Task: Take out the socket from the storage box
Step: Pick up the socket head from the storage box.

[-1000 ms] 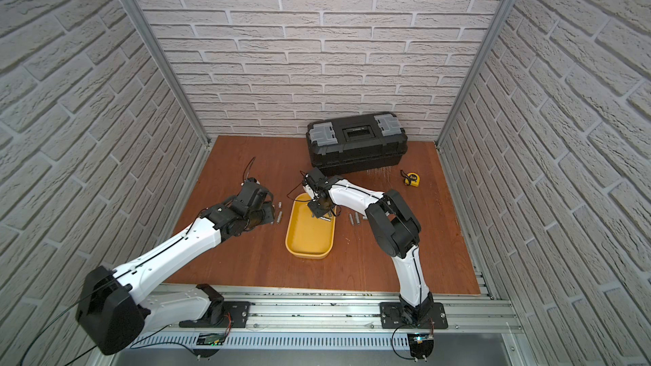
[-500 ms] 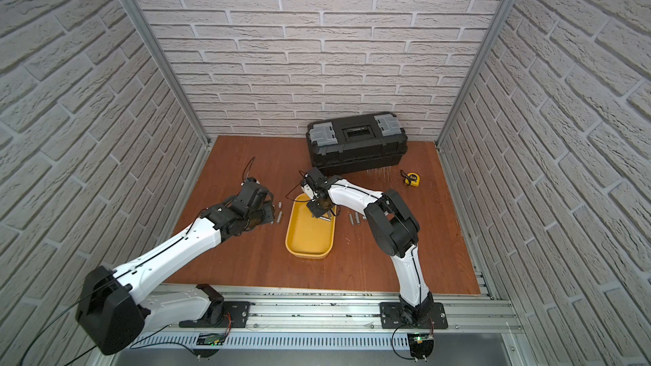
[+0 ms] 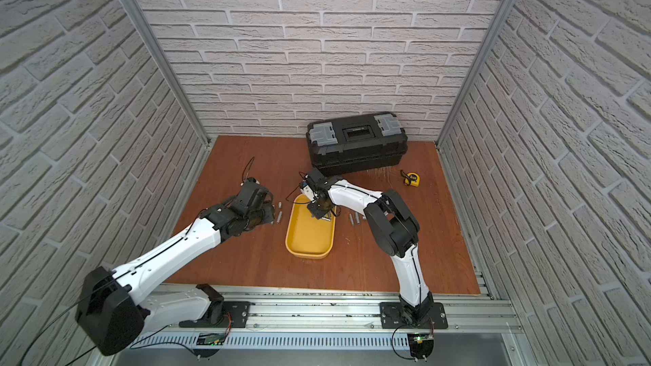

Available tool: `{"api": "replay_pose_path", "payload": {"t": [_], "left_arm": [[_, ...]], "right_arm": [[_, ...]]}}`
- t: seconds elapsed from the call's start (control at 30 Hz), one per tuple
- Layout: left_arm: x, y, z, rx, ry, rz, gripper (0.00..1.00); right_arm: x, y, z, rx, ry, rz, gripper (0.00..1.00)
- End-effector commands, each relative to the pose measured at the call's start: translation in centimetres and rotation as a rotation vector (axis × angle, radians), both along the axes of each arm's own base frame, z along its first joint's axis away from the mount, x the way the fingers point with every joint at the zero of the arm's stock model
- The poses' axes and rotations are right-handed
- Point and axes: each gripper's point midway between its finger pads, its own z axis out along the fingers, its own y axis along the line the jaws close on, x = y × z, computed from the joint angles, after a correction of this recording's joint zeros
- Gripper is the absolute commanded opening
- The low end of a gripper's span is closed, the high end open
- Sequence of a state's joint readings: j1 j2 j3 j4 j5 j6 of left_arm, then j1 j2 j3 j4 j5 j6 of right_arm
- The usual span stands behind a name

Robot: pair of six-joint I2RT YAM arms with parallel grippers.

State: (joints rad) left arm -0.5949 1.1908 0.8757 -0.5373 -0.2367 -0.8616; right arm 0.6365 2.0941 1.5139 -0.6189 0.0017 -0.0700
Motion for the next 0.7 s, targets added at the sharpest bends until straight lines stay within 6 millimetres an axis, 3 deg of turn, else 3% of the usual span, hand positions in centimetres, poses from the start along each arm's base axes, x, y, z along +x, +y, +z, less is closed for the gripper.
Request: {"api": "replay_pose_path", "payload": {"t": [0.0,0.17,0.33,0.47,0.67], "left_arm": [[0.3,0.3,0.4,-0.013,-0.034,0.020,0.46],[0.3,0.4,0.4,-0.013,-0.035,0.023,0.46],[0.3,0.4,0.5,-0.013,-0.040,0.025,0.46],[0.3,0.4,0.4,-0.011,-0.037,0.026,0.46],[0.4,0.3,0.4,0.001,-0.031,0.009,0.46]], "right_arm": [[-1.9,-0.5,-2.1,-0.040,0.070,0.044,0.27],[-2.0,-0.6,-2.7,-0.056,0.079,0.055,0.26],[-1.9,-0.5,-2.4,-0.043,0.069,0.047,0.14],[-1.7,-0.2,-1.5,-0.023,0.055,0.044,0.12],[-1.2,0.7,1.4,0.038,0.018,0.035,0.10]]}}
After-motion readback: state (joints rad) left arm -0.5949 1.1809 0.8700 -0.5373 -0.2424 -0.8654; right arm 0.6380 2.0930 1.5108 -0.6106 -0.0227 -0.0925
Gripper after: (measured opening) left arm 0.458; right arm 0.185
